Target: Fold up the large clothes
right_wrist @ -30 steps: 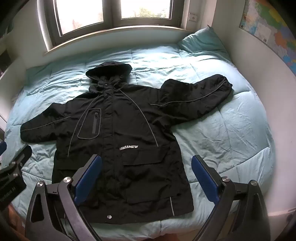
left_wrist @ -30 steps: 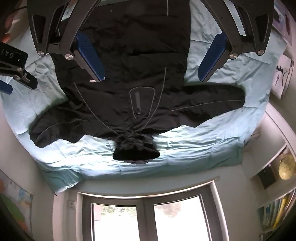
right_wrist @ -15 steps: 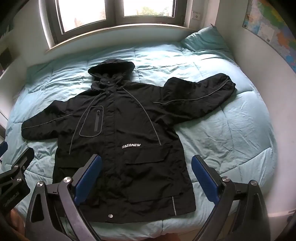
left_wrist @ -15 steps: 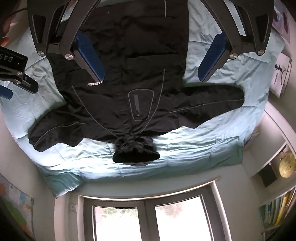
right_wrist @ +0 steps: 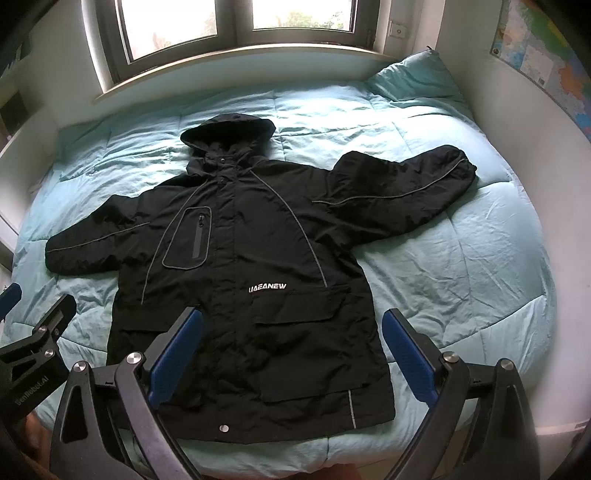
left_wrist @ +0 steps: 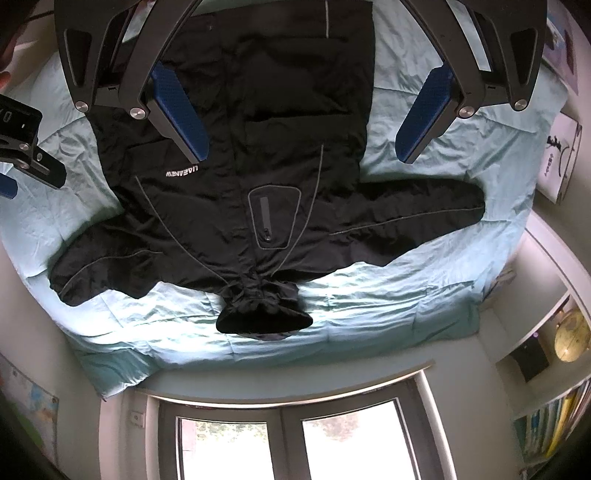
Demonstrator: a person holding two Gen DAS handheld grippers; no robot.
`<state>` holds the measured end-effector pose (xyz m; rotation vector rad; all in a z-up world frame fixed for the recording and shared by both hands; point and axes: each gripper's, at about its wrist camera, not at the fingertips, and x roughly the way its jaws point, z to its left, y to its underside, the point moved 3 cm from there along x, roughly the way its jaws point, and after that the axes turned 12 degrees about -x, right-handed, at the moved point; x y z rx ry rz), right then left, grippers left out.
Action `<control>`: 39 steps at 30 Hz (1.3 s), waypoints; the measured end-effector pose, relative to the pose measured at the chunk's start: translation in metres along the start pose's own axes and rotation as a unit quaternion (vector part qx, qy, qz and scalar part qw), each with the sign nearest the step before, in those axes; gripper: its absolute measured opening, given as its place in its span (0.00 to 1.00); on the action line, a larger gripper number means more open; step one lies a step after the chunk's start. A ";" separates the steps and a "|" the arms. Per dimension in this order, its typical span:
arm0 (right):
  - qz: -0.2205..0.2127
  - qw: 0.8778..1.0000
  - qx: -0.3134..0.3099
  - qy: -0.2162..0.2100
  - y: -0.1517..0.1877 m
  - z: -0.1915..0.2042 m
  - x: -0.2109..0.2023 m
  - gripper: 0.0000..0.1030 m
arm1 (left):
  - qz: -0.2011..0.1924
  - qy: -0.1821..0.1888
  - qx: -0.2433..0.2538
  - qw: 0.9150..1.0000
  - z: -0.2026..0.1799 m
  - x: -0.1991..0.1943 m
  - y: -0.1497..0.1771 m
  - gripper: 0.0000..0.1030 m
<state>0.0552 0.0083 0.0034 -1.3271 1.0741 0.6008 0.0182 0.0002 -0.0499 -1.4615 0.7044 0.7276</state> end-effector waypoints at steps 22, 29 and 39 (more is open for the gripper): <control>0.010 1.000 0.003 -0.011 0.001 0.003 0.007 0.95 | 0.014 -0.006 -0.002 1.000 0.005 0.010 0.007 0.98; 0.011 1.000 0.002 -0.012 0.001 0.004 0.007 0.95 | 0.014 -0.005 0.000 1.000 0.006 0.010 0.007 0.98; 0.017 1.000 0.001 -0.015 -0.002 0.007 0.011 0.95 | 0.019 -0.006 -0.003 1.000 0.007 0.015 0.009 0.98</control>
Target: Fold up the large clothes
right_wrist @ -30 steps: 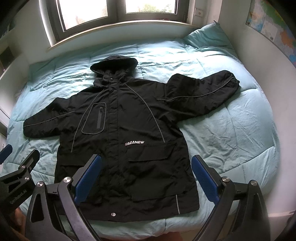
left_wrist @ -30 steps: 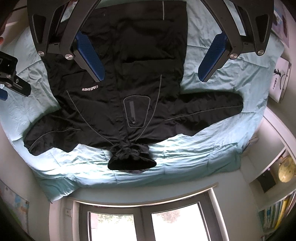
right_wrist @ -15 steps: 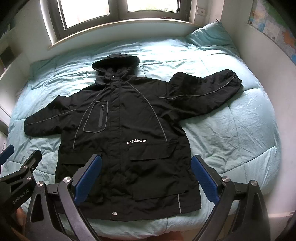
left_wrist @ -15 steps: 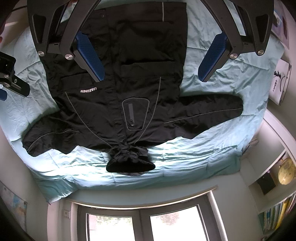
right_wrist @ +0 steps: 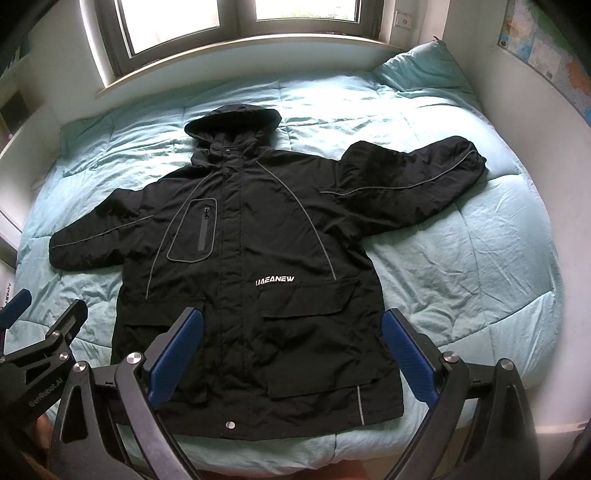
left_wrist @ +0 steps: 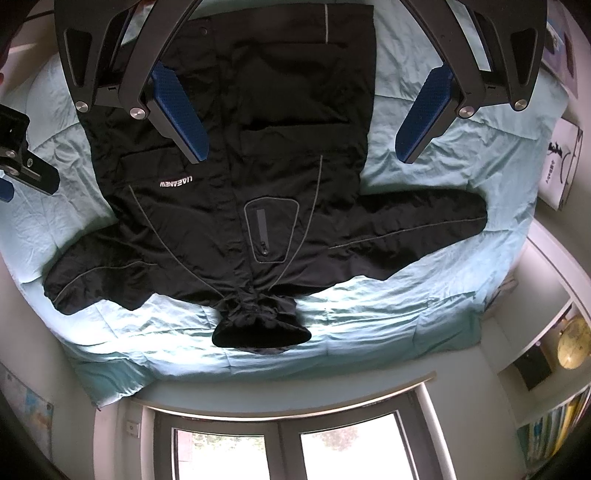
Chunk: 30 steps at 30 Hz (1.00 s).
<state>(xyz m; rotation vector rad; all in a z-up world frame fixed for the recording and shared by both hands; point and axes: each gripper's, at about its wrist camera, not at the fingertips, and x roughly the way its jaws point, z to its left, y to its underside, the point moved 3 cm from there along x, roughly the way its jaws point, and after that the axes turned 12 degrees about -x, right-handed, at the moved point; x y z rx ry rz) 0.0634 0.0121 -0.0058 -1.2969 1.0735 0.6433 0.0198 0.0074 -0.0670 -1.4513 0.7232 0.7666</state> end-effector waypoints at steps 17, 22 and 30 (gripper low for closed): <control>0.005 1.000 0.000 -0.002 -0.004 -0.002 0.008 0.95 | 0.007 0.000 0.004 1.000 -0.004 0.013 -0.001 0.98; 0.008 1.000 0.002 -0.005 -0.014 -0.008 0.018 0.95 | 0.012 -0.002 0.007 1.000 -0.013 0.021 -0.010 0.98; 0.012 1.000 0.008 -0.003 -0.032 -0.019 0.031 0.95 | 0.013 0.004 0.014 1.000 -0.029 0.036 -0.032 0.98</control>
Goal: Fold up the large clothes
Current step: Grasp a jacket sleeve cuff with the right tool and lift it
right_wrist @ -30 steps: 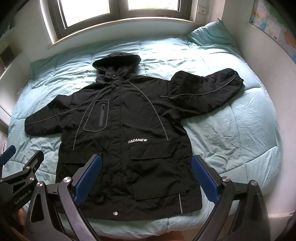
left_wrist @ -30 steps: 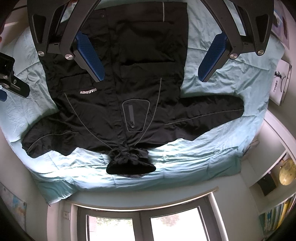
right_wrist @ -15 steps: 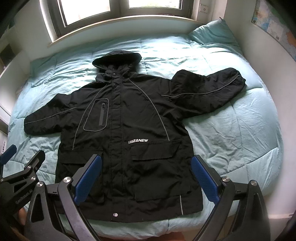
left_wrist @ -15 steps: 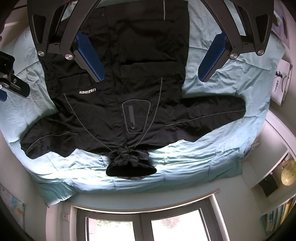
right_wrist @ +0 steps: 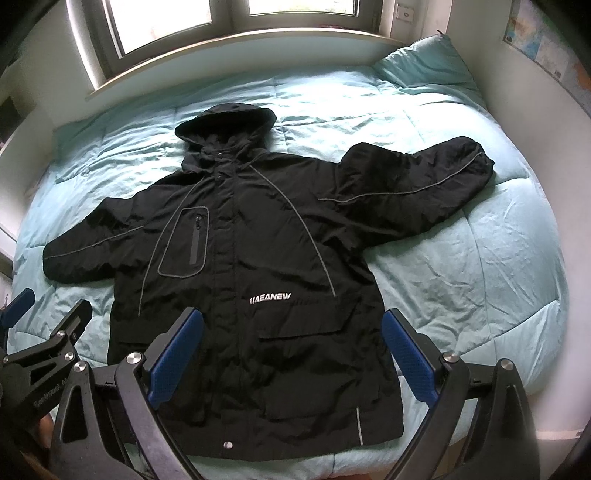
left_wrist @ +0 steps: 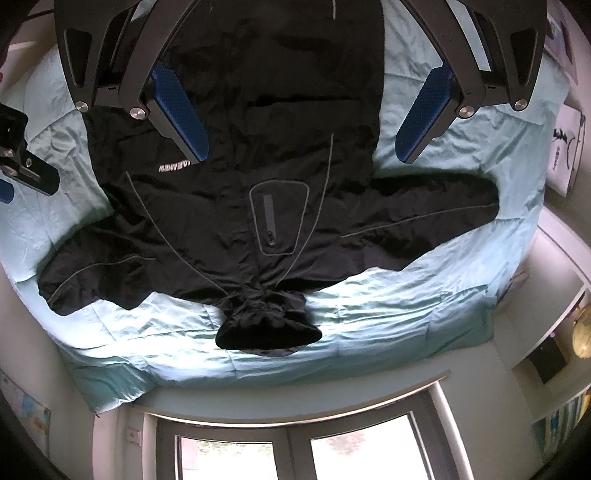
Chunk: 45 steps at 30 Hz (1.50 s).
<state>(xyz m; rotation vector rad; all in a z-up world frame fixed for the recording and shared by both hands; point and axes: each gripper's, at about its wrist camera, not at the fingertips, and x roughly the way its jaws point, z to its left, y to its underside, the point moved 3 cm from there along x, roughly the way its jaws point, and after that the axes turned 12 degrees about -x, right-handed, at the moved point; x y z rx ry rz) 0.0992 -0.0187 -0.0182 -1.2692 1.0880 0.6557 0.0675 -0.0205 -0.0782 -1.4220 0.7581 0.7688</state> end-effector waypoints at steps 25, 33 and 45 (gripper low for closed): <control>-0.085 0.987 0.127 0.057 -0.094 -0.288 0.124 0.89 | 0.067 0.142 0.114 0.981 -0.265 0.179 -0.094 0.98; -0.092 0.975 0.189 0.068 -0.111 -0.427 0.200 0.88 | 0.088 0.186 0.145 0.968 -0.353 0.257 -0.099 0.98; -0.046 0.973 0.224 0.003 -0.116 -0.490 0.282 0.20 | 0.121 0.190 0.179 0.958 -0.387 0.303 -0.078 0.95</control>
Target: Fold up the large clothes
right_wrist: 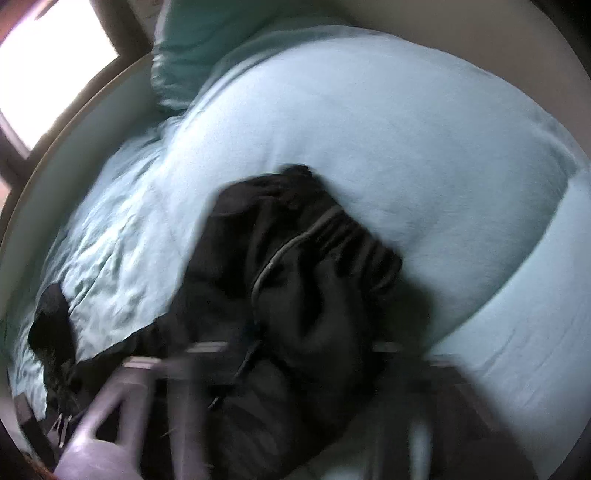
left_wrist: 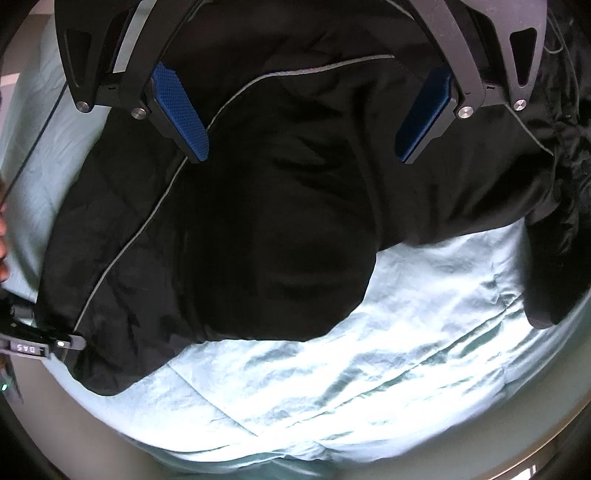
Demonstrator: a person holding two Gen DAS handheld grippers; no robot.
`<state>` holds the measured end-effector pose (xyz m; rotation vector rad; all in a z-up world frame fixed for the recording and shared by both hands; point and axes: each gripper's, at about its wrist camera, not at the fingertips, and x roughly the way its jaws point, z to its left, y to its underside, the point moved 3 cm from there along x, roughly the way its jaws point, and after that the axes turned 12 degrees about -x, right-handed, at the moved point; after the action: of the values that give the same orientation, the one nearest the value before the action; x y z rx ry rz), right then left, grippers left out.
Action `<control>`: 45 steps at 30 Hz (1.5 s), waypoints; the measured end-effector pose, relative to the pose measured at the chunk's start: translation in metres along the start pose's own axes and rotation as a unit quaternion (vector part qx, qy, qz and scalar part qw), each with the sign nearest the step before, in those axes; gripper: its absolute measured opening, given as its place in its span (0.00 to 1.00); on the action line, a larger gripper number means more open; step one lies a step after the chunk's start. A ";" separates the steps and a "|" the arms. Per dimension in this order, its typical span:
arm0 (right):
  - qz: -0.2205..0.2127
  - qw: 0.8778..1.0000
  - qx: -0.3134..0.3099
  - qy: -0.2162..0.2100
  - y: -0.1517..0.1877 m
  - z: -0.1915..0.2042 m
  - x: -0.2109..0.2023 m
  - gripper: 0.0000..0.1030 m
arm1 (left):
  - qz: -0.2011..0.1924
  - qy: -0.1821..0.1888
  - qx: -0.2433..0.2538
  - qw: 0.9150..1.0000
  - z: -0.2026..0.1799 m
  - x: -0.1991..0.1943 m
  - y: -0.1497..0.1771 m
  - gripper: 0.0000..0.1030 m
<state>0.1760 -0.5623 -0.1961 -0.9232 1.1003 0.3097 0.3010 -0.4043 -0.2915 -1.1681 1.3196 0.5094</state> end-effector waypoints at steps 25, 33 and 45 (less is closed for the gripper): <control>-0.019 0.999 -0.048 -0.007 0.028 0.062 -0.091 0.14 | -0.001 0.046 -0.085 0.995 0.086 -0.064 0.025 0.92; -0.015 0.978 -0.196 -0.075 0.051 0.241 -0.101 0.14 | -0.046 0.002 -0.182 0.982 0.203 -0.151 0.092 0.92; 0.048 0.910 -0.365 -0.191 0.165 0.482 -0.092 0.14 | -0.100 -0.092 -0.323 0.937 0.363 -0.244 0.197 0.92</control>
<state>0.3314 -0.0731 -0.1287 -1.3922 0.6559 0.9882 0.2444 0.0627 -0.1988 -1.7241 0.8711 0.9182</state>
